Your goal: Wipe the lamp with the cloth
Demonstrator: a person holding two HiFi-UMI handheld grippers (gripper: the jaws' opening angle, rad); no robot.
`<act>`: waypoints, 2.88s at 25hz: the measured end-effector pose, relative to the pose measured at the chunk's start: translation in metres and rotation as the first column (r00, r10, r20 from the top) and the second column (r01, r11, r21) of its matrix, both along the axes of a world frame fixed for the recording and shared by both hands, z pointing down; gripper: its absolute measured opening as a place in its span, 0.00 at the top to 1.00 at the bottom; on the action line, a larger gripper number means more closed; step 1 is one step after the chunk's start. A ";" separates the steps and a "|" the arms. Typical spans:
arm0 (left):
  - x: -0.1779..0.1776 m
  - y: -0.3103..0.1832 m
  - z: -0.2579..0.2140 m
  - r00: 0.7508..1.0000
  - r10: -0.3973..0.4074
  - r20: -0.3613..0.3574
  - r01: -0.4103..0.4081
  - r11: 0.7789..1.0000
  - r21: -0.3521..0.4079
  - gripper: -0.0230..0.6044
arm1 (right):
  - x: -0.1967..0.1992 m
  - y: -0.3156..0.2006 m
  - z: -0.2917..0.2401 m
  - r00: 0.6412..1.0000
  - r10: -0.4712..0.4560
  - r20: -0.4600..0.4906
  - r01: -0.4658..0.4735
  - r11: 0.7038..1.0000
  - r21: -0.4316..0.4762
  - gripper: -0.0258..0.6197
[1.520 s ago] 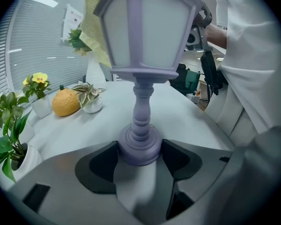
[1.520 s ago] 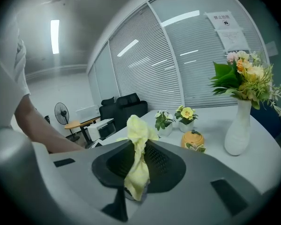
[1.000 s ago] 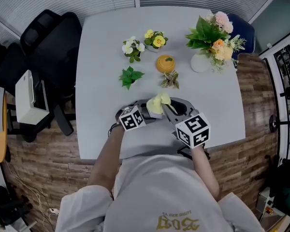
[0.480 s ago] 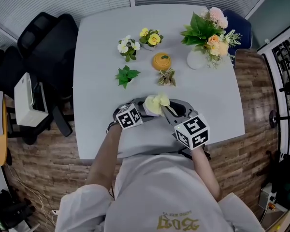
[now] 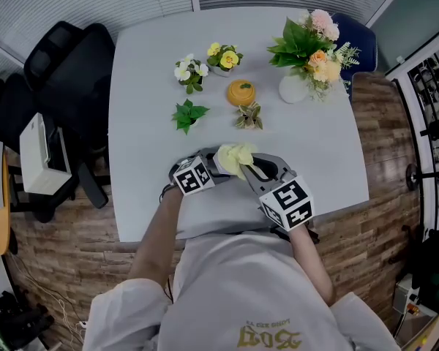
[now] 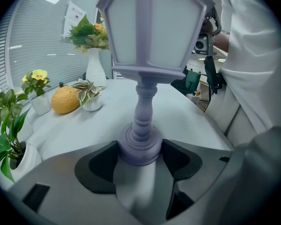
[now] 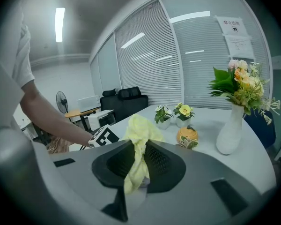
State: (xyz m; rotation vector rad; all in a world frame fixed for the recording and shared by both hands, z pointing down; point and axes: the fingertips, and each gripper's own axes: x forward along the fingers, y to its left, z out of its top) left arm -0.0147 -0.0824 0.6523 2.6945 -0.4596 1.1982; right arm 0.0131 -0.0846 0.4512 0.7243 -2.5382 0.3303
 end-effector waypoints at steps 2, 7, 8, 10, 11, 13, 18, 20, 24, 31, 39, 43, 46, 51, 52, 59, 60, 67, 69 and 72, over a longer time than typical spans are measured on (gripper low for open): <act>0.000 0.000 0.000 1.000 -0.001 -0.001 0.001 1.000 -0.001 0.48 | -0.001 0.002 -0.001 1.000 -0.007 -0.005 0.007 1.000 0.002 0.85; 0.000 0.000 -0.001 1.000 -0.001 -0.002 0.001 1.000 0.002 0.48 | -0.004 0.008 -0.003 0.999 -0.032 -0.017 0.033 0.999 0.004 0.85; 0.000 0.000 0.000 1.000 -0.001 -0.002 0.001 1.000 0.002 0.48 | -0.005 0.009 -0.003 0.999 -0.041 -0.022 0.041 0.999 0.005 0.85; 0.000 0.000 0.000 1.000 -0.002 -0.002 0.002 1.000 0.001 0.48 | -0.007 0.010 -0.005 0.998 -0.060 -0.033 0.060 0.998 0.011 0.85; 0.000 0.000 0.000 1.000 -0.003 -0.002 0.003 1.000 -0.001 0.48 | -0.008 0.011 -0.006 0.997 -0.068 -0.040 0.069 0.998 0.015 0.85; 0.000 0.000 0.000 1.000 -0.003 -0.001 0.003 1.000 -0.002 0.48 | -0.010 0.013 -0.007 0.995 -0.086 -0.050 0.087 0.996 0.019 0.85; 0.000 0.001 -0.001 1.000 -0.003 0.000 0.003 1.000 -0.003 0.48 | -0.019 0.023 -0.011 0.987 -0.146 -0.067 0.148 0.989 0.018 0.85; -0.001 0.000 -0.001 1.000 -0.004 0.001 0.004 1.000 -0.004 0.48 | -0.023 0.027 -0.009 0.982 -0.172 -0.079 0.174 0.985 0.016 0.85; -0.001 0.000 0.000 1.000 -0.005 0.002 0.005 1.000 -0.004 0.48 | -0.030 0.033 -0.007 0.977 -0.192 -0.092 0.194 0.981 0.015 0.85; 0.000 0.000 -0.001 1.000 -0.006 0.001 0.006 1.000 -0.001 0.48 | -0.040 0.032 -0.008 0.972 -0.208 -0.111 0.213 0.976 0.042 0.85; 0.000 0.000 -0.002 1.000 -0.006 0.001 0.006 1.000 0.004 0.48 | -0.048 0.024 -0.007 0.973 -0.210 -0.101 0.216 0.975 0.052 0.85; 0.000 0.000 -0.002 1.000 -0.006 -0.001 0.006 1.000 0.001 0.48 | -0.053 0.018 -0.008 0.973 -0.213 -0.089 0.218 0.975 0.051 0.86; 0.000 -0.001 -0.002 1.000 -0.007 -0.002 0.007 1.000 0.001 0.48 | -0.055 0.017 -0.009 0.972 -0.216 -0.089 0.222 0.974 0.054 0.86; 0.000 0.001 -0.002 1.000 -0.007 -0.001 0.007 1.000 0.001 0.48 | -0.058 0.015 -0.011 0.974 -0.208 -0.090 0.215 0.974 0.073 0.86; 0.000 0.001 -0.002 1.000 -0.007 0.000 0.007 1.000 0.003 0.48 | -0.058 0.014 -0.012 0.975 -0.203 -0.092 0.211 0.974 0.078 0.86; 0.001 0.000 -0.003 1.000 -0.007 -0.001 0.007 1.000 0.004 0.48 | -0.065 0.001 -0.008 0.977 -0.191 -0.092 0.198 0.978 0.068 0.86; 0.000 0.000 -0.003 1.000 -0.007 -0.001 0.007 1.000 0.004 0.48 | -0.065 -0.001 -0.008 0.978 -0.188 -0.091 0.195 0.979 0.067 0.85; 0.000 0.001 -0.003 1.000 -0.006 -0.002 0.006 1.000 0.004 0.48 | -0.066 -0.012 -0.003 0.983 -0.173 -0.055 0.175 0.984 0.033 0.85; 0.000 0.001 -0.004 1.000 -0.006 -0.002 0.006 1.000 0.004 0.48 | -0.066 -0.016 -0.003 0.987 -0.160 -0.009 0.160 0.987 -0.001 0.85; 0.000 -0.001 -0.004 1.000 -0.007 -0.004 0.007 1.000 0.006 0.48 | -0.062 -0.025 -0.005 0.990 -0.123 0.072 0.127 0.990 -0.058 0.85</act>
